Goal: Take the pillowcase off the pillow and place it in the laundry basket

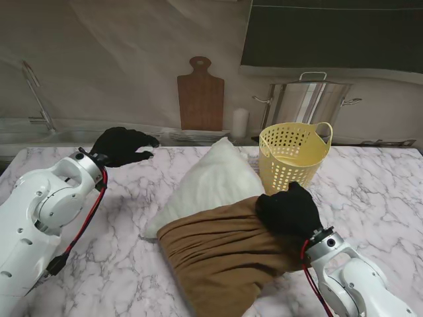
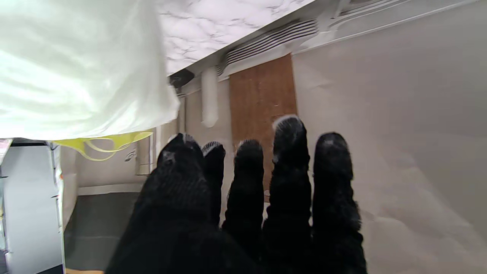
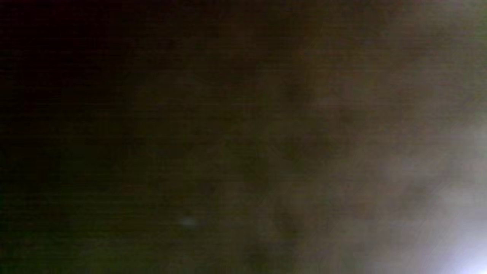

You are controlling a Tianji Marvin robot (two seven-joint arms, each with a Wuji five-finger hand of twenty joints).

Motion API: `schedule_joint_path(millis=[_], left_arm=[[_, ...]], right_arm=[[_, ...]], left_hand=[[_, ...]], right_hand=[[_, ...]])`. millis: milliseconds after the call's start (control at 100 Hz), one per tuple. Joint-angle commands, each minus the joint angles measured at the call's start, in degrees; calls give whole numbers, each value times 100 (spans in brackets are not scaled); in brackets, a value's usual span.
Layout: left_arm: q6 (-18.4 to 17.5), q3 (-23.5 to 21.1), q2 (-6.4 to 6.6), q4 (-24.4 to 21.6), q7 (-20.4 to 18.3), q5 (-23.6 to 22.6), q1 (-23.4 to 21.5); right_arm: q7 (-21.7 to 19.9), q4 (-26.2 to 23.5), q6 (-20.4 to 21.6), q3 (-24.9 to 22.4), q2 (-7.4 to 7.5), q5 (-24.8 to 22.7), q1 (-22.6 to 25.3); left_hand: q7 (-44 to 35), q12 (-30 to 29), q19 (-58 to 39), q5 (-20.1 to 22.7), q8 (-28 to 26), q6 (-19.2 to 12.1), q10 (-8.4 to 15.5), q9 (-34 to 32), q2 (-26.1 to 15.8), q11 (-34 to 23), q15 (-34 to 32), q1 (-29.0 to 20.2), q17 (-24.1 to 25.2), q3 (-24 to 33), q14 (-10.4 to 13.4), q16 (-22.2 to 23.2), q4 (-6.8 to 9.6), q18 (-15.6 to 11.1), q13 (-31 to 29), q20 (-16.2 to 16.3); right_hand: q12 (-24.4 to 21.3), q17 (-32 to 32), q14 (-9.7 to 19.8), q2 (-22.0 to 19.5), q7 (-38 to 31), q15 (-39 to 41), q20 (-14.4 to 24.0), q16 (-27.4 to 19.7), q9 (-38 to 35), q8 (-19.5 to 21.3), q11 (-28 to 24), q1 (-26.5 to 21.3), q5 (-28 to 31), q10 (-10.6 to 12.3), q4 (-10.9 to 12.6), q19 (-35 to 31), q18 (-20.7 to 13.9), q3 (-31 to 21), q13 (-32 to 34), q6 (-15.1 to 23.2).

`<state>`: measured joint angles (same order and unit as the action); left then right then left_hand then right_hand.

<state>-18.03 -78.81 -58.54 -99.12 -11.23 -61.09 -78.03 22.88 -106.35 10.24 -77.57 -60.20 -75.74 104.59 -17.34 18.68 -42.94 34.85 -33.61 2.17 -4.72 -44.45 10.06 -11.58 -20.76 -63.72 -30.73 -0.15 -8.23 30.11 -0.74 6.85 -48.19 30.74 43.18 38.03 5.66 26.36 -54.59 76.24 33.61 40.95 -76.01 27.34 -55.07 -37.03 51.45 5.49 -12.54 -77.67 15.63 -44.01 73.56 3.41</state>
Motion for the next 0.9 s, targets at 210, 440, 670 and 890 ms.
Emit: schedule_joint_path(millis=[210, 440, 670, 890], left_arm=[[-340, 395, -17, -139, -787, 1312, 436], [-350, 921, 163, -234, -2059, 2236, 1018], [-191, 1529, 248, -110, -2628, 2607, 1469], [-209, 1920, 287, 62, -2820, 2373, 1743]], right_arm=[[448, 114, 676, 515, 52, -106, -679], [649, 267, 838, 821, 61, -117, -1082], [790, 357, 817, 1012, 70, -185, -1370], [966, 448, 825, 1164, 75, -238, -1605]], left_hand=[[1536, -951, 357, -1735, 1353, 211, -552, 2874, -25, 1161, 1245, 2117, 2067, -174, -372, -972, -51, 529, 2325, -177], [1888, -1799, 2195, -2723, 2310, 593, -858, 4032, 1025, 1384, 1667, 2905, 2569, -155, -856, -1749, -191, 782, 3911, -1040], [1827, -1803, 3289, -2704, 2482, 1034, -1021, 4043, 1145, 1385, 1672, 2946, 2592, -156, -862, -2152, -225, 977, 4412, -1729], [1984, -1804, 2126, -2707, 3109, 1262, -1045, 4044, 1289, 1385, 1361, 2536, 1973, -109, -63, -1683, -148, 109, 3065, -792]], right_hand=[[60, -61, 416, -58, -75, 126, -115, 126, -150, 148, -152, -149, -81, -106, -76, -30, -189, 18, 228, 615], [69, -61, 428, -83, -57, 86, -129, 130, -134, 196, -131, -148, -97, -67, -75, 1, -219, 49, 235, 680], [77, -61, 457, -97, -43, 56, -131, 130, -130, 212, -125, -139, -99, -56, -75, 8, -225, 65, 236, 688], [91, -68, 463, -119, -30, 39, -140, 140, -103, 244, -120, -153, -103, -34, -71, 31, -245, 91, 238, 709]])
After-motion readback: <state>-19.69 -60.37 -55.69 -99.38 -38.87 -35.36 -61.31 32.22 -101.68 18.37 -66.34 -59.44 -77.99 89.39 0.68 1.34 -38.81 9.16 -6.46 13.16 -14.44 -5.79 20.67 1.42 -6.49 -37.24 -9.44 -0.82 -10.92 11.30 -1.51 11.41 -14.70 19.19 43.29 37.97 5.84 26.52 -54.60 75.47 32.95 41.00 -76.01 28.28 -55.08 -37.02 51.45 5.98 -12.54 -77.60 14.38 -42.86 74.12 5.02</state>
